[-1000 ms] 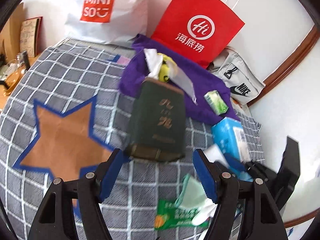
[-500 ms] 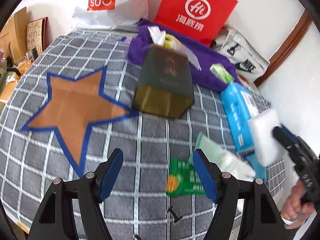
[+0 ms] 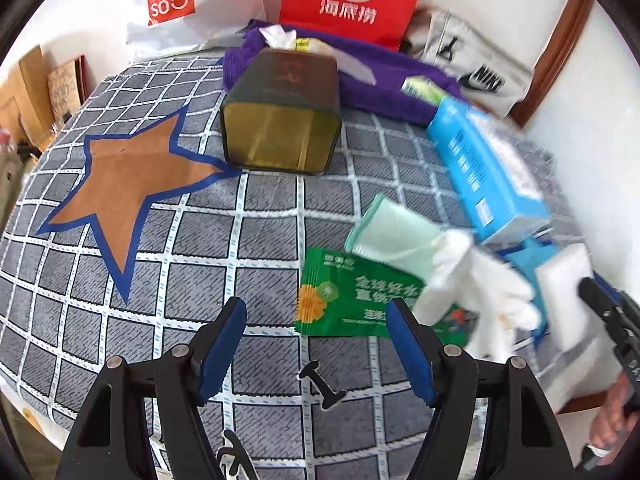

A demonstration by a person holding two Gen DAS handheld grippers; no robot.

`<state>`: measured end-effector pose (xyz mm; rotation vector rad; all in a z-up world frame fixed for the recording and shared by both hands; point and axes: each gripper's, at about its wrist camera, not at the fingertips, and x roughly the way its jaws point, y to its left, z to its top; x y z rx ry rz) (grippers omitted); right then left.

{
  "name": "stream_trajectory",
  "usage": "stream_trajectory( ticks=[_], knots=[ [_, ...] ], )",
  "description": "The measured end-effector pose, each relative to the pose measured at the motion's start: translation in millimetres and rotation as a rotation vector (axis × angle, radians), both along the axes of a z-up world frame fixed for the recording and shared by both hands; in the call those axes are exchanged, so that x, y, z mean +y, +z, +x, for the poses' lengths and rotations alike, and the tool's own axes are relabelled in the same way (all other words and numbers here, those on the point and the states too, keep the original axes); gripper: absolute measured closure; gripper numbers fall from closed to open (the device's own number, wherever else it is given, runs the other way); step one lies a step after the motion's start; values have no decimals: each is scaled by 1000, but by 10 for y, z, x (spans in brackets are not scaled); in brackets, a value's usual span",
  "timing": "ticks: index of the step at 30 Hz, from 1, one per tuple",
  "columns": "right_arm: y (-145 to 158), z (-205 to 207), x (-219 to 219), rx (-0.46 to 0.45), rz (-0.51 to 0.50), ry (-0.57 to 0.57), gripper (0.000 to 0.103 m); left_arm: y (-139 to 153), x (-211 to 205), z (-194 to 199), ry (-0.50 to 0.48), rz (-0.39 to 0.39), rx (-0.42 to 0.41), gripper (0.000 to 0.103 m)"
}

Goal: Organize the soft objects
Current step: 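Grasp the white foam block with the right tool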

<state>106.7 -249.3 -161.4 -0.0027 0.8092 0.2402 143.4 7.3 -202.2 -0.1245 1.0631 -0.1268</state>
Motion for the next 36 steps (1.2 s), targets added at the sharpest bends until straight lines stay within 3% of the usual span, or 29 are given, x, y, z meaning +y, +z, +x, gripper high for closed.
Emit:
stream_trajectory(
  ticks=[4,8,10,12,16,19,22,26,27,28,31,33,36],
  knots=[
    [-154,-34,-110,32,7,-25,76,-84,-143,66,-33,27,4,33],
    [-253,-29,-167,49,17,-31,76,-104,-284,111,-52,103,-38,33],
    [-283,-23,-190,52,31,-33,76,-110,-366,99,-62,148,-71,48],
    [-298,-9,-210,54,38,-37,76,-99,-411,75,-63,184,-94,55],
    [-330,2,-241,57,44,-54,76,-64,-409,9,-61,262,-126,91],
    [-328,14,-260,58,51,-69,76,-58,-257,8,-47,248,-99,95],
    [-325,29,-259,54,44,-68,76,-29,-36,-10,-29,147,-73,95],
    [-330,23,-250,52,29,-72,76,52,-3,-93,-118,129,-104,93],
    [-330,25,-257,51,28,-75,76,62,-20,-100,-137,127,-110,85],
    [-332,27,-262,52,28,-76,76,75,-49,-94,-171,124,-113,70],
    [-331,37,-291,61,35,-86,76,140,-119,-91,-261,134,-156,47],
    [-327,41,-295,66,39,-82,76,183,-180,-55,-317,132,-165,36],
    [-329,33,-296,66,32,-80,73,150,-310,56,-420,147,-140,35]
  ],
)
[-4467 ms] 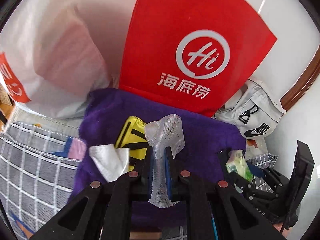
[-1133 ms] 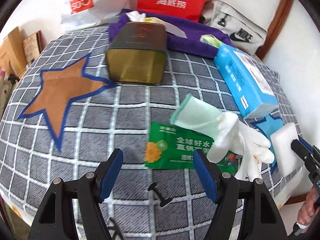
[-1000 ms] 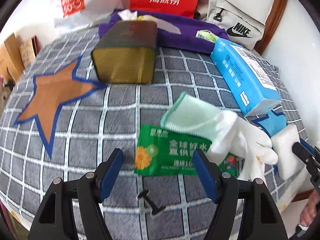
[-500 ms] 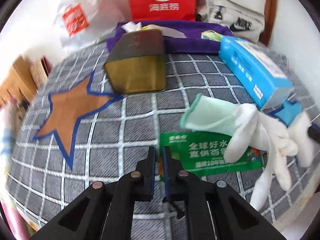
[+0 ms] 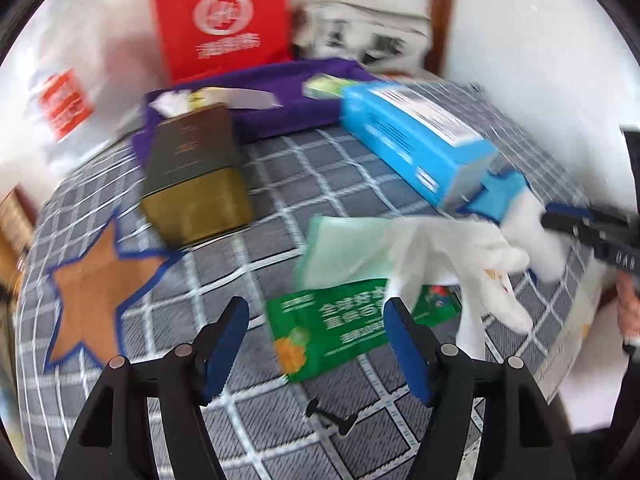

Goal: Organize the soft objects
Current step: 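Grasp the white foam block with the right tool, then grasp the green snack packet with the left tool and lift it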

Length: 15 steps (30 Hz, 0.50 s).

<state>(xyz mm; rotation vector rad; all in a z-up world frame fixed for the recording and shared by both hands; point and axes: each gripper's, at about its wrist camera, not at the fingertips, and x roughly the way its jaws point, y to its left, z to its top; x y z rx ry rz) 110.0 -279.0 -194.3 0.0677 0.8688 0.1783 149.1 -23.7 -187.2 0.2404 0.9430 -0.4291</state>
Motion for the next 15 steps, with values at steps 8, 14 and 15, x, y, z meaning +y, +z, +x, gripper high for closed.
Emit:
stream_trajectory(
  ticks=[8,14,15],
  knots=[
    [27,-62,-116,-9,16,-10,35,-126,-134,238,-185,-39,64,35],
    [33,-86,-21,-5,19,12,29,-242,-264,136,-347,-40,103,31],
    [24,-82,22,-2,5,18,28,-253,-277,89,-363,-21,95,31]
  ],
)
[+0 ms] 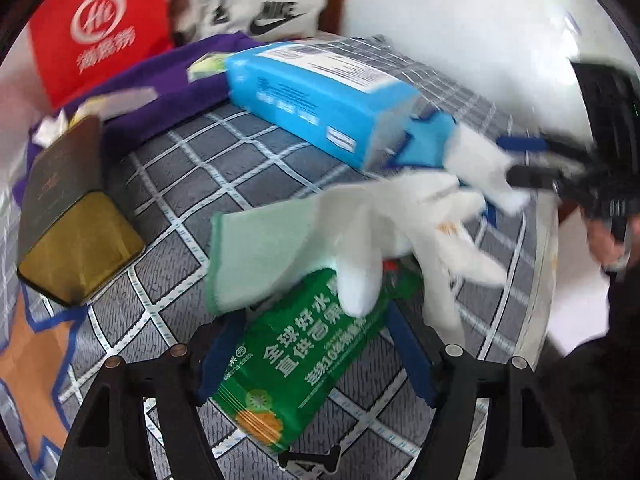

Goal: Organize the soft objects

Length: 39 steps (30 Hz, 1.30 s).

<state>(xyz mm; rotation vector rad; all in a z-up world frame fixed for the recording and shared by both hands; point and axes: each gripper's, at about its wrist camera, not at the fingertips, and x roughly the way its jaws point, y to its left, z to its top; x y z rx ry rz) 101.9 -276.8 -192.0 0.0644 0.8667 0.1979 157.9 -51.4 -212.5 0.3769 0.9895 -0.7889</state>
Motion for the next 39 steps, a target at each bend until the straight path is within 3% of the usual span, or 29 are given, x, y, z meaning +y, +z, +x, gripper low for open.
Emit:
stream_trajectory(
  ticks=[5,9,11,12,16,18,27,32,39],
  knots=[
    [-81,50,122,20,-35,22,27,-24,17,-312,-21,43,-52,31],
    [-243,163,191,70,-74,5,27,-21,41,-400,71,41,-80,31],
    [-307,188,233,78,-103,-3,27,-9,30,-402,135,31,-95,39],
    [-338,192,255,71,-127,-9,29,-3,35,-402,155,26,-105,50],
    [-315,136,279,45,-149,-11,54,7,51,-394,241,14,-136,62],
    [-268,98,254,36,-139,-18,54,18,62,-460,253,21,-149,64],
    [27,-84,244,-30,-75,-24,54,93,400,-588,432,35,-60,66],
    [177,-165,292,-62,-72,-10,54,156,675,-675,541,60,-71,66],
    [292,-238,290,-65,-55,-17,54,299,994,-718,664,-12,-43,66]
  ],
)
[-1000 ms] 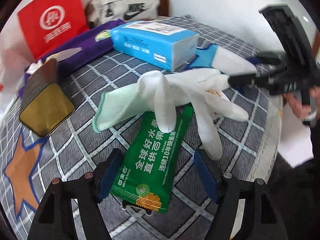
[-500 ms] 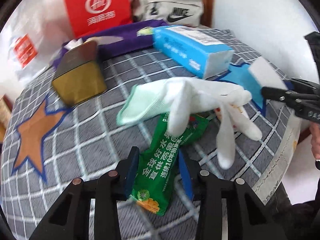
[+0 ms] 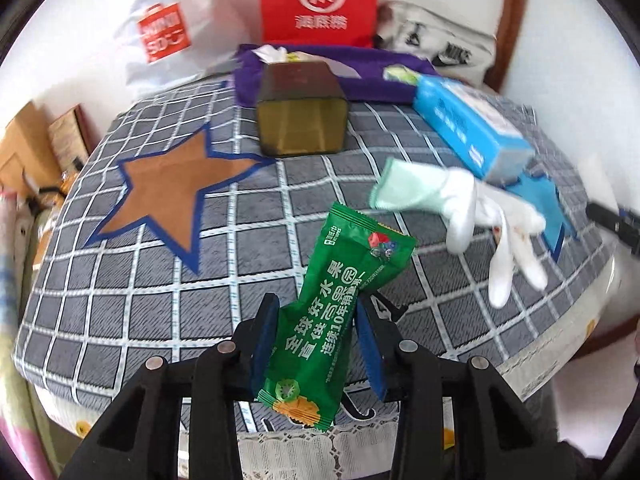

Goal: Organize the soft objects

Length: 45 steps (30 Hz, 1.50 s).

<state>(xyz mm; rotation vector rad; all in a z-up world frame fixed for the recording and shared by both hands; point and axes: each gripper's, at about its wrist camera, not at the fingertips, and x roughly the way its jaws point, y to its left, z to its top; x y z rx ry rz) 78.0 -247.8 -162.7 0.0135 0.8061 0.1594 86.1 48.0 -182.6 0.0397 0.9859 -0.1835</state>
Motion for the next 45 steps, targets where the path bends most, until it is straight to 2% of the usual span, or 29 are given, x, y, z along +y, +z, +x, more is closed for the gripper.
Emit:
stream_trajectory(
  ticks=[9,19,25,29,45],
  knots=[
    [208,8,-19,1,-16,-36,54,269,93,121,73,-65,-35,66],
    [322,236,-120,45,59,-50,54,631,84,432,101,-136,-87,66],
    [486,396,-122,9,55,-41,53,818,53,718,116,-156,-117,66],
    [572,580,-117,-22,43,-32,53,907,20,926,110,-168,-147,66],
    [695,1390,-127,-51,20,-28,53,1070,-123,1722,116,-172,-160,66]
  ],
)
